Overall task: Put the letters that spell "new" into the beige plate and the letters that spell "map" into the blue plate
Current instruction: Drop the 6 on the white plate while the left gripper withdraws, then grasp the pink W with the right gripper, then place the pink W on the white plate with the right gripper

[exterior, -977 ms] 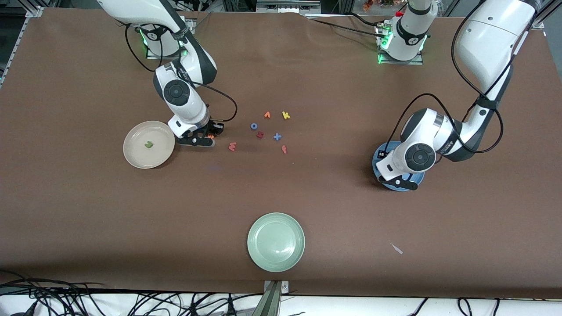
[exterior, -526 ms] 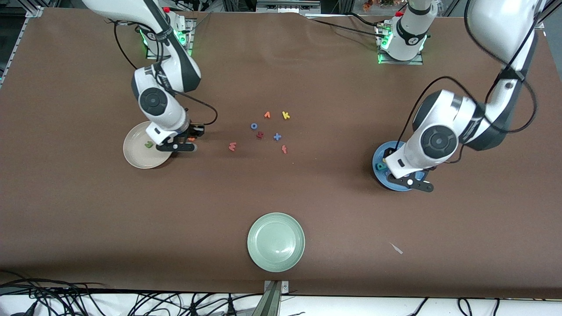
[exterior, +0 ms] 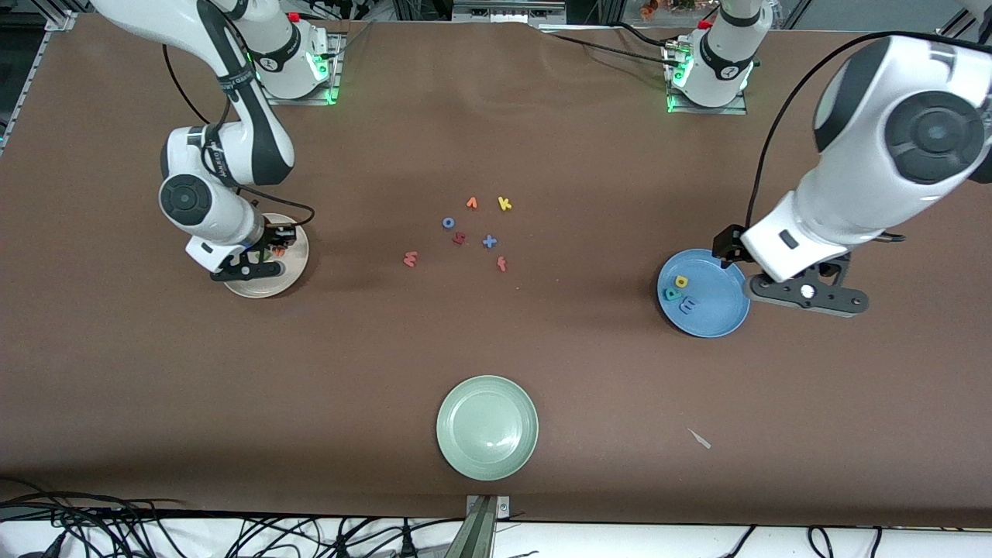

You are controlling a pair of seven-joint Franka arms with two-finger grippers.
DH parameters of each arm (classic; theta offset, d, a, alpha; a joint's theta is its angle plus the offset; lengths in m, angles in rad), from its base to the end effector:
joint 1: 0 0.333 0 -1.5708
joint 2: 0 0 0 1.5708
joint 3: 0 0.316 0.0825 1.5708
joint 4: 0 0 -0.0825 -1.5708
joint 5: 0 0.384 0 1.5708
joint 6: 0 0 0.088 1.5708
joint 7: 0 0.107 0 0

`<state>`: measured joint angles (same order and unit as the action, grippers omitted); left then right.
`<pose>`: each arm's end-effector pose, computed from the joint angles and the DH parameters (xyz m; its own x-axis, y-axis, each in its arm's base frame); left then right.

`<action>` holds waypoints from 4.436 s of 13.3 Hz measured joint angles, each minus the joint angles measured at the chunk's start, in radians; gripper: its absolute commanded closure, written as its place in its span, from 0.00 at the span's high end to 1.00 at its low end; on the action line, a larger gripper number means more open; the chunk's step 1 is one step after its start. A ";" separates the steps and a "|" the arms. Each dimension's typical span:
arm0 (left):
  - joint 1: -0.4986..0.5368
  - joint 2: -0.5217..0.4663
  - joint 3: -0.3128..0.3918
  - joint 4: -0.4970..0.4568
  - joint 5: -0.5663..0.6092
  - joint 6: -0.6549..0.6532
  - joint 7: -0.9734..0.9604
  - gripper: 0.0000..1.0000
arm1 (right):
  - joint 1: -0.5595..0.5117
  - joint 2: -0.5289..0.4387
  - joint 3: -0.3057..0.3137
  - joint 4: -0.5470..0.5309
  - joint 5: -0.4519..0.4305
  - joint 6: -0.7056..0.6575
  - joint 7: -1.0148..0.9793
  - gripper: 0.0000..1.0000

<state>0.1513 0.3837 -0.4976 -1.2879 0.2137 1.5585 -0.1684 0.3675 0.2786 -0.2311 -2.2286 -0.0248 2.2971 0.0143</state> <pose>0.6390 -0.1434 0.5452 0.9858 -0.1557 -0.0627 -0.1586 -0.9863 -0.0448 0.5202 0.0692 0.2347 0.9707 0.1311 -0.2013 0.1498 -0.9854 0.0807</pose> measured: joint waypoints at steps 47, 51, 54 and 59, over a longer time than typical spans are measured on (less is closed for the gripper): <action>-0.256 -0.426 0.506 -0.394 -0.220 0.012 0.068 1.00 | 0.058 0.299 0.390 0.302 0.008 0.099 0.822 0.12; -0.257 -0.426 0.506 -0.392 -0.220 0.011 0.068 1.00 | 0.053 0.213 0.306 0.344 0.008 -0.153 0.599 0.12; -0.257 -0.425 0.506 -0.392 -0.220 0.011 0.068 1.00 | 0.048 0.154 0.195 0.341 0.008 -0.308 0.409 0.12; -0.256 -0.425 0.507 -0.391 -0.220 0.009 0.079 1.00 | 0.039 0.086 0.018 0.211 0.008 -0.237 0.111 0.13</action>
<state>-0.1050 -0.0411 0.0094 -1.6790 -0.0061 1.5680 -0.0890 0.4068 0.3648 -0.2130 -2.0171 -0.0165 2.0599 0.1255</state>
